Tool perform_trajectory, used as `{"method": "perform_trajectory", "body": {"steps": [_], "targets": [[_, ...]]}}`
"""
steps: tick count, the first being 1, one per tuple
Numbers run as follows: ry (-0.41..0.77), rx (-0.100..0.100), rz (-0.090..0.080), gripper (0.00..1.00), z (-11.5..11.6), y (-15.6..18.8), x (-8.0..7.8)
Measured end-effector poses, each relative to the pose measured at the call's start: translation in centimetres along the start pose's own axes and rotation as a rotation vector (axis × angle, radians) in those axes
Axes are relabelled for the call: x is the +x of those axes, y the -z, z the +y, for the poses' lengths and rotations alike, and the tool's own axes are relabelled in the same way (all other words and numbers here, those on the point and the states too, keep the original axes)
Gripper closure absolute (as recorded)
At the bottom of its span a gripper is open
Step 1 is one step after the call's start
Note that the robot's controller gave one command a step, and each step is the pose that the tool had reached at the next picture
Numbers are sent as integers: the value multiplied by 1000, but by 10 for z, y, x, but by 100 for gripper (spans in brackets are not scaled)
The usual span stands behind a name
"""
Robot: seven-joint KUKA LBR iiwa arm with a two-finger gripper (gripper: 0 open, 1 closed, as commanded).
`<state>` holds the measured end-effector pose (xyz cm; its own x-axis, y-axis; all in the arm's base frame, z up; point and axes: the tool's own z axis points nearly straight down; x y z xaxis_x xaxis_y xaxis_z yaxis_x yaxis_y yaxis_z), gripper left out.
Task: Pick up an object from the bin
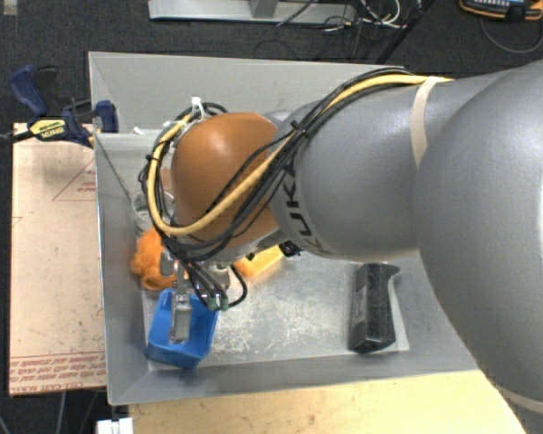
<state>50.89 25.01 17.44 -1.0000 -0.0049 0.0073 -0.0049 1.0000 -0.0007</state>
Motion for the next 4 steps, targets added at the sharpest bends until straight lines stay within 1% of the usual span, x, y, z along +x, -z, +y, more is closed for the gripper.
{"method": "perform_trajectory", "body": {"steps": [1, 2, 3, 4], "targets": [[-5, -2, -7, 0, -1, 5, -2], [190, -3, -13, 0, -3, -39, 7], [426, -17, -25, 0, 3, -98, 20], [454, -3, -20, 0, -13, -58, 10]]}}
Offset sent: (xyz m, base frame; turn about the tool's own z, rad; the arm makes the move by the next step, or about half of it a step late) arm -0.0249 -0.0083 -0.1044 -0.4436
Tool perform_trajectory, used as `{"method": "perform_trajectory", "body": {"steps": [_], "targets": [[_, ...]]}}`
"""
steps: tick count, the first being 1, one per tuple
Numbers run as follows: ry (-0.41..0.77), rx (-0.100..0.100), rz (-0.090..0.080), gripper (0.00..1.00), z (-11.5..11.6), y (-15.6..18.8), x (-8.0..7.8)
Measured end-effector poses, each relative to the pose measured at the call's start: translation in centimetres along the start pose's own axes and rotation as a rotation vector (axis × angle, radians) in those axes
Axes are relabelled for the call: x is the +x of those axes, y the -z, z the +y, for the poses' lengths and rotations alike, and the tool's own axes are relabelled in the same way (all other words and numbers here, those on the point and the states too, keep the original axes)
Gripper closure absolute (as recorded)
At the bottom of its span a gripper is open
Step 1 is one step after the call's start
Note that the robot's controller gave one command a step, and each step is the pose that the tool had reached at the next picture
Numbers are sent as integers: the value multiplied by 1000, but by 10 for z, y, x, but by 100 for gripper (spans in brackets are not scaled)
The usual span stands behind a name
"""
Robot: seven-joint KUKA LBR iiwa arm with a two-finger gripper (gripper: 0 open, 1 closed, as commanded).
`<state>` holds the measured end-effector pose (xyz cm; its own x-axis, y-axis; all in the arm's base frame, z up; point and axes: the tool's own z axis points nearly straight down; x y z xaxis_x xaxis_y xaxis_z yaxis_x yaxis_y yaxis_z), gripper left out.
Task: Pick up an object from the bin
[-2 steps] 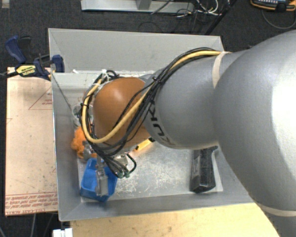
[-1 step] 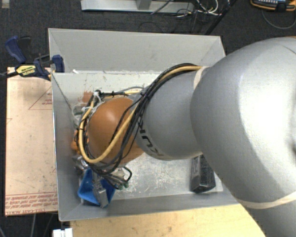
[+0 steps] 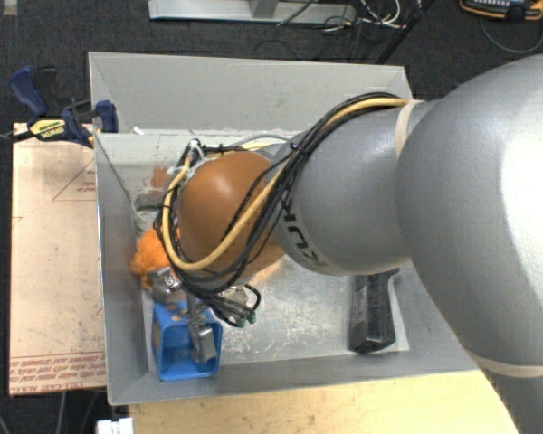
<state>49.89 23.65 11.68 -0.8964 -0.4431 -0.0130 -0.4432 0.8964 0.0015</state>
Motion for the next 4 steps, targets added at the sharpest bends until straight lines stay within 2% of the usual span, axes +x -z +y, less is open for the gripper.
{"method": "perform_trajectory", "body": {"steps": [1, 2, 3, 4], "targets": [[-26, -12, -9, 0, 19, -31, -1], [-29, -13, -16, 100, 18, -34, 0], [-29, -13, -17, 100, 18, -34, 0], [-29, -13, -10, 100, 19, -19, 2]]}}
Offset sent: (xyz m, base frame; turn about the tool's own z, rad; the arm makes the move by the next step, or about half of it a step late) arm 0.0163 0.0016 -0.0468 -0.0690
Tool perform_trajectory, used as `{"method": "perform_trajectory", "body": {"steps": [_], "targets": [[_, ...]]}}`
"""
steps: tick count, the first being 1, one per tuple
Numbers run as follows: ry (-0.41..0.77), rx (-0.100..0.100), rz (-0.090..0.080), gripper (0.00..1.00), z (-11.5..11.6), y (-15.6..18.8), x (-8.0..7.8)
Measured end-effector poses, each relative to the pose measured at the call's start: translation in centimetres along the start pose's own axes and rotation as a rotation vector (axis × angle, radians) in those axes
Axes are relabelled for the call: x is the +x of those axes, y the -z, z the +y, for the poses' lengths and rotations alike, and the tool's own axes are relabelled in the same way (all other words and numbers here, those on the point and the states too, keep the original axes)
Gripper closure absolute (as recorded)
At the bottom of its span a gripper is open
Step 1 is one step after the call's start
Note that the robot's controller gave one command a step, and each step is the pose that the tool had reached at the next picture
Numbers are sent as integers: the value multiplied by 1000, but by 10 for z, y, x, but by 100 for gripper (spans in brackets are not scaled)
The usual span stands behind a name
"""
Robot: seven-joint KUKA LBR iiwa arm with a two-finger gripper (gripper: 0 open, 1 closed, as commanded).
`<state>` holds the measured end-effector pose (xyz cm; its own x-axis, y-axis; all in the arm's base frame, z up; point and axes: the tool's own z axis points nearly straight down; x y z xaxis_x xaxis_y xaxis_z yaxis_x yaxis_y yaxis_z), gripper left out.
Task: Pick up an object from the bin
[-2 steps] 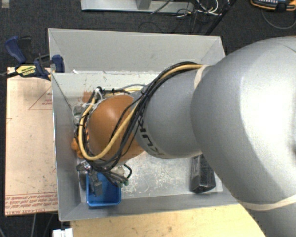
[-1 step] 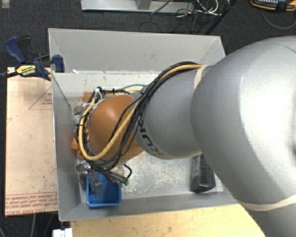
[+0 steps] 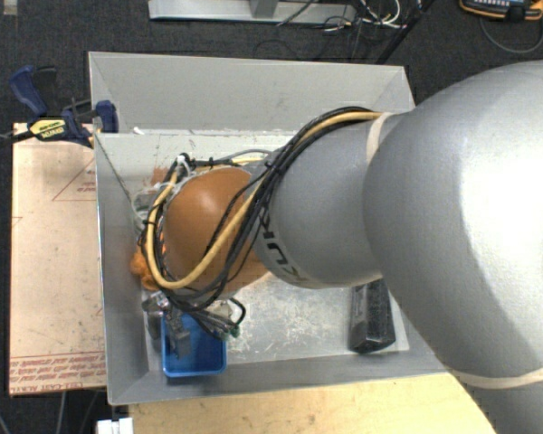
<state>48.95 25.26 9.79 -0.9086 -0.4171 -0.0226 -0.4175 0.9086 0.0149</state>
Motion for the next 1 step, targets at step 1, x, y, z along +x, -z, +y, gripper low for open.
{"method": "perform_trajectory", "body": {"steps": [1], "targets": [[0, -1, -5, 100, 0, 10, -2]]}}
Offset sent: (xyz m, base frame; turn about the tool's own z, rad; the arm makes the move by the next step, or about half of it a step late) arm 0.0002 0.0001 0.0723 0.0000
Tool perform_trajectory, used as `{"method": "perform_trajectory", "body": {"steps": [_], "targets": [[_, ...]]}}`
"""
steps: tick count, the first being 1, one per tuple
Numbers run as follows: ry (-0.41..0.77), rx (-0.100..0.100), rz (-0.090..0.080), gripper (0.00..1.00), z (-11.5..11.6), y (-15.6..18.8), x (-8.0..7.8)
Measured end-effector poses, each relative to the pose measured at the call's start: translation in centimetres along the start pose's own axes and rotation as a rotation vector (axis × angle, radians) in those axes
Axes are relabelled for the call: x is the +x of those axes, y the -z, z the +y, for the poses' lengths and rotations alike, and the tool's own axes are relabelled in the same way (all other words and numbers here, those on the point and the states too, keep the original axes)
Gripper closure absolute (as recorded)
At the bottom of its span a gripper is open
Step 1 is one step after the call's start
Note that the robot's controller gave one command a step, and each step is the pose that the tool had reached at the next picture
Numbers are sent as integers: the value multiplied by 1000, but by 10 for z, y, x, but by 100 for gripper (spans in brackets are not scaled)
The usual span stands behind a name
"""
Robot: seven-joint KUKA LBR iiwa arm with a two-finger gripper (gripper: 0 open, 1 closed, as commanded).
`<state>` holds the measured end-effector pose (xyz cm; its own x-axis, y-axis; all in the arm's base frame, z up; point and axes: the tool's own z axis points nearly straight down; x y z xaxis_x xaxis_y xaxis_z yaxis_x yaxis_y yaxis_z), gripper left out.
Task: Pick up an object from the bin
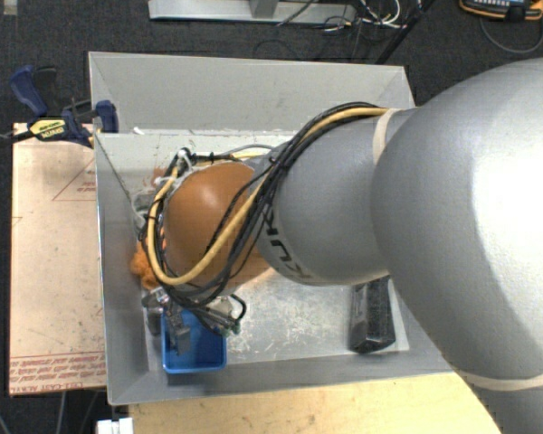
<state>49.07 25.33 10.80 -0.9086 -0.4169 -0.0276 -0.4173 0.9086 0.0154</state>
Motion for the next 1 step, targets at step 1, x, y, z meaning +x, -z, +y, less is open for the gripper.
{"method": "perform_trajectory", "body": {"steps": [1], "targets": [[0, 0, 8, 100, 0, 16, 1]]}}
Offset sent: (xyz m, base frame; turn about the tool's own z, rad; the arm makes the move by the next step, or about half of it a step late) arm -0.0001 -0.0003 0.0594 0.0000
